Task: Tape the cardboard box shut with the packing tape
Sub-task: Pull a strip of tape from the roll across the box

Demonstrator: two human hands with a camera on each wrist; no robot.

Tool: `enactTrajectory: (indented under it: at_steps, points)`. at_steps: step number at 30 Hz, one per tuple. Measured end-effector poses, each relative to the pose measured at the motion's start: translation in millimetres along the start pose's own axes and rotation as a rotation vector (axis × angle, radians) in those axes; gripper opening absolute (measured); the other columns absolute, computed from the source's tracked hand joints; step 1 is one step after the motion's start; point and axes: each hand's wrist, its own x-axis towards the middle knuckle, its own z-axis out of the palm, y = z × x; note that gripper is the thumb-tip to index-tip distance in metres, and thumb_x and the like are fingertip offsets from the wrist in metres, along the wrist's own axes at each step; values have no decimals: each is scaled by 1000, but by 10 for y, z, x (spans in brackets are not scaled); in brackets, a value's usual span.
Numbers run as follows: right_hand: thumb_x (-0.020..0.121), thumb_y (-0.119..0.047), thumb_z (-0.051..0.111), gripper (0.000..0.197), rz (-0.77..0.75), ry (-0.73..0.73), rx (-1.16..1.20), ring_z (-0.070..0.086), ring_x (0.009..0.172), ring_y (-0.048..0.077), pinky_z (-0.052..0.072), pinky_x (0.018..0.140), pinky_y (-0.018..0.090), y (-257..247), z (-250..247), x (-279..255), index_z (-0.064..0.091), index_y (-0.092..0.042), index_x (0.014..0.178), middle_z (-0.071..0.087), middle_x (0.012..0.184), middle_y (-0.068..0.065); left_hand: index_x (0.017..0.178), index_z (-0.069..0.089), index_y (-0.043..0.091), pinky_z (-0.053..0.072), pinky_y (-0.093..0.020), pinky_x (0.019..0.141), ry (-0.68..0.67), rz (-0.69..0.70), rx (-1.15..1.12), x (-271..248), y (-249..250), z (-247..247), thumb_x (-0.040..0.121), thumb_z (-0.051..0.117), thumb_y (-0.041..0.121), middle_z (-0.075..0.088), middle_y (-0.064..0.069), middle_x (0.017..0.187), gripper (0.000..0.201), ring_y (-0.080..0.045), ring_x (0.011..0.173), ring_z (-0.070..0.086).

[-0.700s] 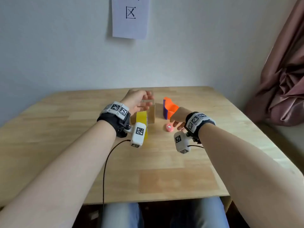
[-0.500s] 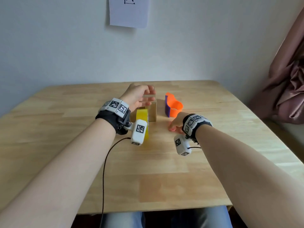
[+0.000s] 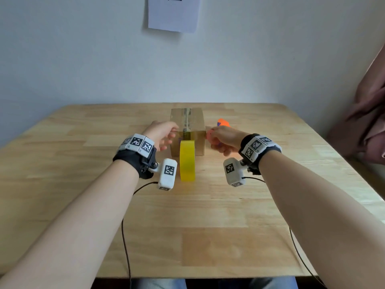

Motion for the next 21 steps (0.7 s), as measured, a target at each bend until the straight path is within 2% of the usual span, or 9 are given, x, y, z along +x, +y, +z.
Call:
enactTrajectory:
  at_steps: [2,3,5,8,11,13,16,19,21]
  points:
    - [77,-3,43,15,-37,31,21,30,47,14,26,46,19,-56,-26,-7,45,-14,67,51,63,9,102,62,18,47,-34,72,-73,-74,81,30,-74,32,96,64,42,64,-1,101,25,-19,88,59]
    - [81,-3,43,16,-71,48,-10,33,45,15,28,45,19,-79,-44,-17,47,-12,68,55,66,12,109,62,18,48,-36,78,-103,-99,105,52,-107,47,95,65,47,64,-1,107,32,-21,95,59]
    - [95,-7,41,20,-141,72,-79,35,44,15,29,43,19,-111,-74,-34,54,-7,80,59,71,12,118,64,17,49,-38,81,-153,-125,127,89,-165,72,91,67,55,65,-2,116,46,-24,103,59]
    - [106,-17,40,23,-233,121,-138,35,43,13,26,41,18,-172,-103,-60,59,-6,100,58,70,6,110,71,21,51,-37,78,-218,-128,101,135,-237,104,88,70,56,70,-2,120,41,-27,107,62]
    - [107,-29,43,31,-352,184,-296,43,42,8,33,42,20,-217,-115,-55,60,-15,85,59,68,2,107,74,22,56,-44,91,-235,-92,26,193,-318,126,79,78,54,75,-4,120,42,-33,117,65]
    - [106,-31,46,34,-441,214,-444,52,51,8,41,53,23,-235,-107,-49,61,-16,79,61,70,1,114,73,21,52,-54,103,-251,-67,-20,235,-376,135,68,82,55,77,-4,119,58,-36,122,66]
    - [104,-35,51,35,-483,192,-547,54,62,15,44,62,29,-280,-74,-18,68,-15,81,64,72,2,120,72,22,53,-62,101,-288,-17,-62,226,-430,138,63,84,59,76,-6,120,70,-39,120,67]
    - [103,-36,56,35,-470,150,-679,56,67,16,43,61,30,-373,2,18,74,-7,101,70,83,8,126,70,24,55,-63,98,-337,38,-71,182,-471,135,58,85,63,73,-9,128,80,-36,119,68]
    - [103,-36,56,32,-485,155,-721,59,75,15,44,62,26,-436,51,19,71,-9,113,73,96,7,129,67,23,57,-61,97,-348,62,-86,161,-490,133,57,86,62,72,-11,130,84,-36,120,68]
